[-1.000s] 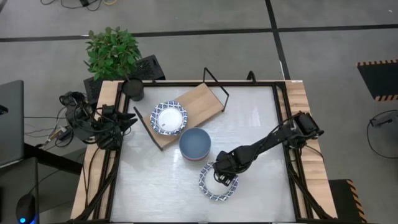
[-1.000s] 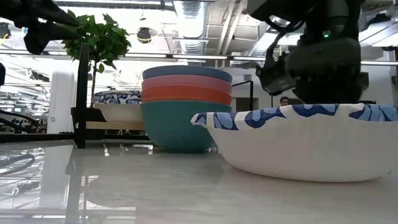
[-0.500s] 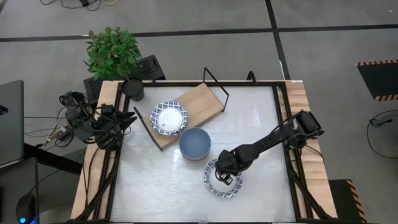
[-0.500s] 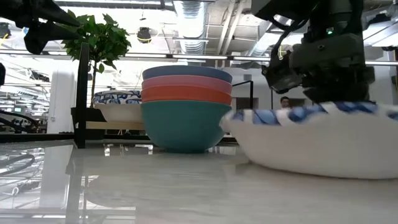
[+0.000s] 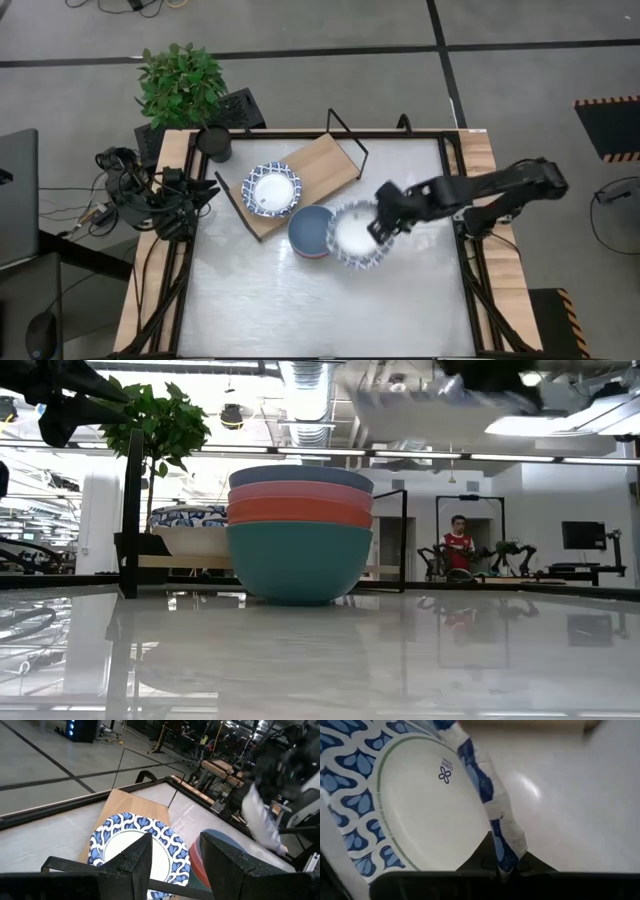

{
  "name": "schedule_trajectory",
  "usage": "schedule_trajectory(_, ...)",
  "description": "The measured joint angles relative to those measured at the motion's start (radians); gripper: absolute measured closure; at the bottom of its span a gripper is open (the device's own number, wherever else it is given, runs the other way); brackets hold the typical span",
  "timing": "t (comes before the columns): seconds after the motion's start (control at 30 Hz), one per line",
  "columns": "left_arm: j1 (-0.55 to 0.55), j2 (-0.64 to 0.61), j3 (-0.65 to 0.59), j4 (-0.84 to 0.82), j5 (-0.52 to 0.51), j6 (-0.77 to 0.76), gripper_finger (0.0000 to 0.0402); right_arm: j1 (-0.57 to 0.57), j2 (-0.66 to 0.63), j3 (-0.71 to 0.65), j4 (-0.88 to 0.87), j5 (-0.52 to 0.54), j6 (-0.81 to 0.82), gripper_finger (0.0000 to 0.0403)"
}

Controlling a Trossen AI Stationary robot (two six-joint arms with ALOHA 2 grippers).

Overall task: Place and stack bowls onto a shelf
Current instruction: Stack the white blue patterned bowl on top of the white blue patterned bowl on the shelf

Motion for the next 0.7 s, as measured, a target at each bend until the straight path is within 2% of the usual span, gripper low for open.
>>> schedule_trajectory(0.1,0.0,0.0,0.0,0.0,-0.001,0.008,0.0251,-0.059,-0.06,0.009,0.121,0.061,-0.106,0.0384)
schedule_trajectory(0.23,0.0,0.0,0.0,0.0,-0.006,0.009,0.0251,-0.163,-0.07,0.01,0.344,0.057,-0.273,0.0384)
schedule_trajectory(0.43,0.0,0.0,0.0,-0.002,-0.005,0.009,0.0251,-0.312,0.035,0.01,0.686,-0.105,-0.407,0.0384)
schedule_trajectory(0.53,0.0,0.0,0.0,-0.003,-0.005,0.01,0.0251,-0.367,0.117,0.01,0.861,-0.198,-0.412,0.0384)
schedule_trajectory(0.7,0.0,0.0,0.0,-0.003,-0.005,0.01,0.0251,-0.436,0.245,0.01,1.045,-0.324,-0.357,0.0384)
